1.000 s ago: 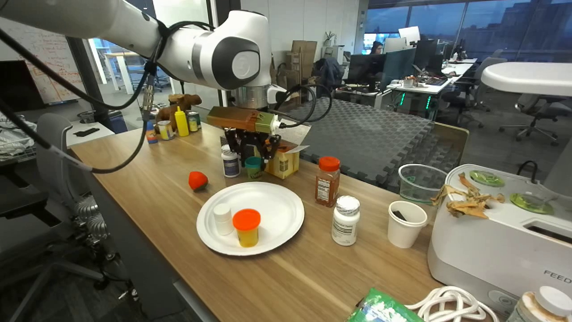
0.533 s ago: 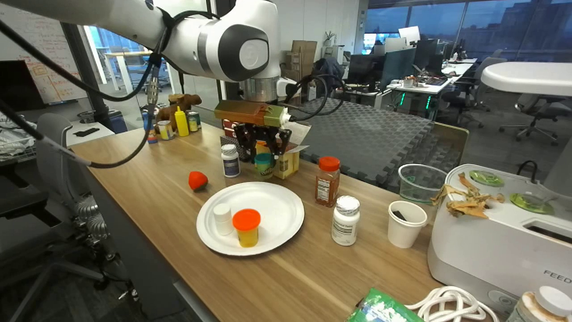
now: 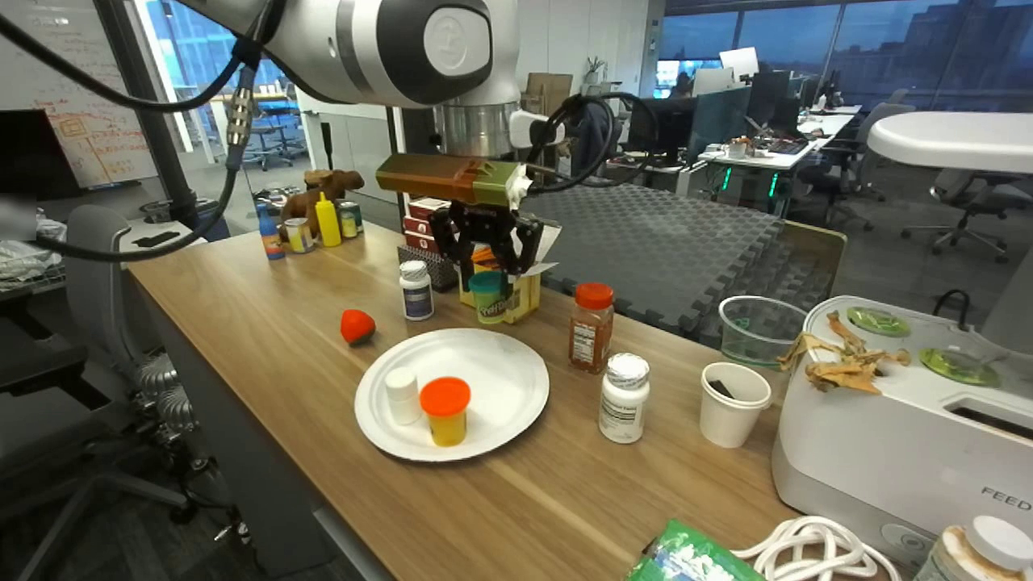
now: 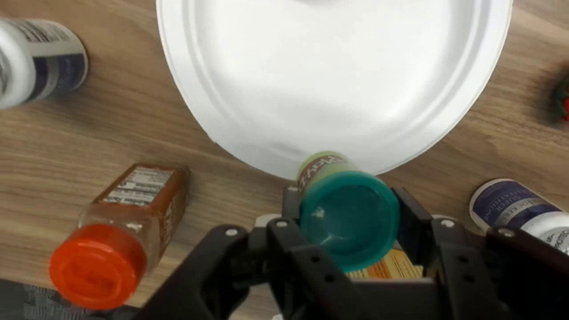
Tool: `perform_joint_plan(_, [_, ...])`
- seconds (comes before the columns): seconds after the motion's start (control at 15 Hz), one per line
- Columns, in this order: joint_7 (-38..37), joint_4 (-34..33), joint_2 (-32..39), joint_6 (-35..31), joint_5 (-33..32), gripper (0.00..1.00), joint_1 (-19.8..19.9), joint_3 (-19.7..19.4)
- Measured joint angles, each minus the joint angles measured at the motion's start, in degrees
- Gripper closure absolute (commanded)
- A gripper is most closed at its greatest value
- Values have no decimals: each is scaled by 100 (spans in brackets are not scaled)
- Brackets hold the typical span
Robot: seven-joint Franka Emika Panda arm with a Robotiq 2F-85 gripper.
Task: Put the bottles and red plushy on the plate
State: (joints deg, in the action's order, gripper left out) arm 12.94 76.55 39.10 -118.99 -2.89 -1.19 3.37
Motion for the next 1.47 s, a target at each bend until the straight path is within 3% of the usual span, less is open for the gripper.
perform_joint_plan(0.67, [-204, 2167, -916, -1015, 0, 72, 12, -3])
perform_joint_plan(1.47, [-187, 2853, -1270, -1289, 184, 72, 11, 157])
